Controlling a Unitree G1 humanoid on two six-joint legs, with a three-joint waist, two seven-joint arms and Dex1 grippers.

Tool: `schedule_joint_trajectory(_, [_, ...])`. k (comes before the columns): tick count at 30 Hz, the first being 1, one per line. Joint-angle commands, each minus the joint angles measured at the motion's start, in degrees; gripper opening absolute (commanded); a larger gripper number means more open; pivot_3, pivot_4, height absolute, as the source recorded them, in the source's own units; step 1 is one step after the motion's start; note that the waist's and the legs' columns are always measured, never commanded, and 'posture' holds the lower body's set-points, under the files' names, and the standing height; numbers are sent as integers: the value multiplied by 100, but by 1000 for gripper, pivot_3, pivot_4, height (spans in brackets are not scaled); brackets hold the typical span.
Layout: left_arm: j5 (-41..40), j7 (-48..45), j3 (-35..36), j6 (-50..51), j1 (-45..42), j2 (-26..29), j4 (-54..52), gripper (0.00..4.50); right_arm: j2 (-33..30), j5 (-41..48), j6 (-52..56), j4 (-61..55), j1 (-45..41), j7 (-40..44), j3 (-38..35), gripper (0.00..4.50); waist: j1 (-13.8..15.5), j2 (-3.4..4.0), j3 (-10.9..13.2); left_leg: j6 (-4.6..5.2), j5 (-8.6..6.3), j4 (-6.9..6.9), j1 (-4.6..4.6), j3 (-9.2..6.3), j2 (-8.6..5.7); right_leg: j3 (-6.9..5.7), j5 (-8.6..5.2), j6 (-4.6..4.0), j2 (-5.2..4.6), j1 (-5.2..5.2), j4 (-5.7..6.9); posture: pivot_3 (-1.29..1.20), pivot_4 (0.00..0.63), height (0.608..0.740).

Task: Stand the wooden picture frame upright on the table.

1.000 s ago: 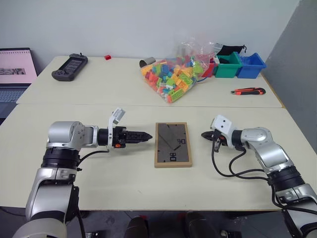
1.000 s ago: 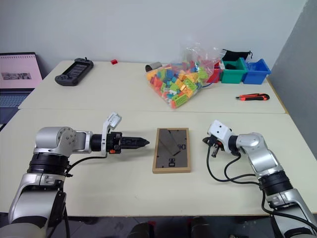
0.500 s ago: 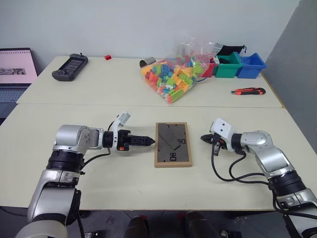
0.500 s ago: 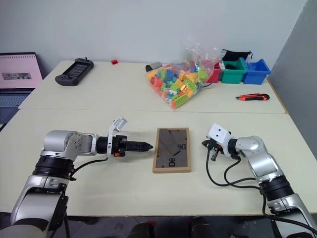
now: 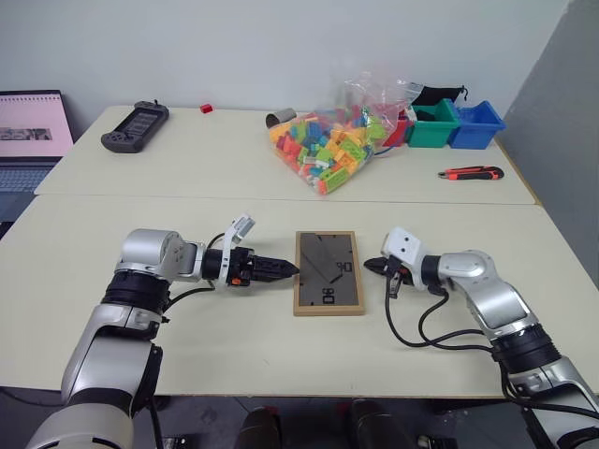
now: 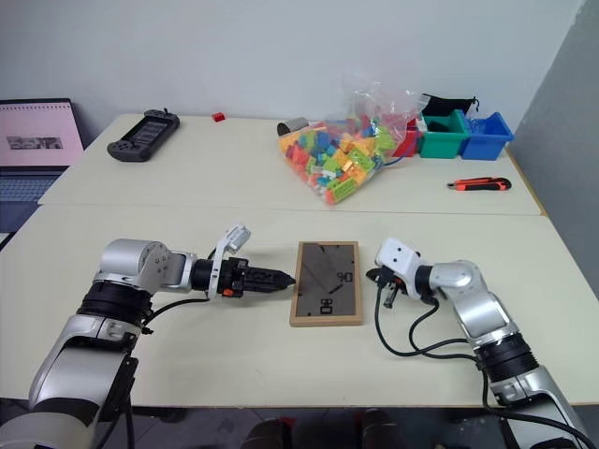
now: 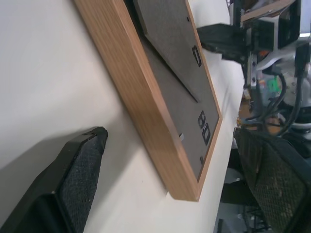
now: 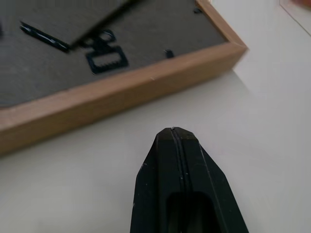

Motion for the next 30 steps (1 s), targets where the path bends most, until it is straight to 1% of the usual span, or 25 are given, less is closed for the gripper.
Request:
schedule_joint_trajectory(1, [108, -46, -364, 94, 3, -218, 164, 4472, 145, -63, 51, -251, -135, -108, 67, 0, 22, 0, 0, 0, 0, 0, 0, 0, 0, 0, 0, 0, 0, 0, 0, 0, 150, 740])
schedule_joint_trajectory(4, [85, -142, -401, 85, -40, -344, 172, 4472, 379, -92, 143, -288, -214, -193, 198, 0, 30, 1, -1, 0, 0, 1, 0, -2, -4, 0, 0, 0, -5, 2, -1, 0, 150, 740])
schedule_joint_trajectory(7, [231, -301, -642, -267, 72, -281, -79, 4472, 529, -131, 200, -309, -235, -259, 241, 0, 31, 3, -2, 0, 0, 1, 1, -5, -6, 0, 0, 0, -5, 2, 0, 0, 150, 740])
schedule_joint_trajectory(11, [88, -484, -658, -131, 128, -235, -326, 4472, 660, -168, 276, -397, -193, -276, 285, 0, 42, 3, -2, 0, 0, 1, -1, -15, -13, 0, 0, 0, -9, 5, 0, 0, 150, 740])
schedule_joint_trajectory(19, [-222, -686, -646, 235, 316, -89, -947, 4472, 669, -219, 223, -241, -276, -292, 234, 0, 31, 3, -2, 1, 0, -1, -4, -31, -20, -4, 0, 0, -9, 4, -2, 0, 150, 740])
schedule_joint_trajectory(25, [-182, -490, -560, 192, 328, -168, -869, 4472, 672, -214, 218, -177, -376, -311, 206, 0, 29, 3, -2, 1, -1, 0, -4, -34, -21, -6, 0, 0, -9, 4, -1, 0, 150, 740])
schedule_joint_trajectory(30, [-185, -408, -435, 157, 296, -228, -761, 4472, 661, -159, 312, -359, -333, -299, 204, 0, 30, 3, -2, 1, -1, 0, -5, -36, -22, -6, 0, 0, -9, 4, -1, 0, 150, 740])
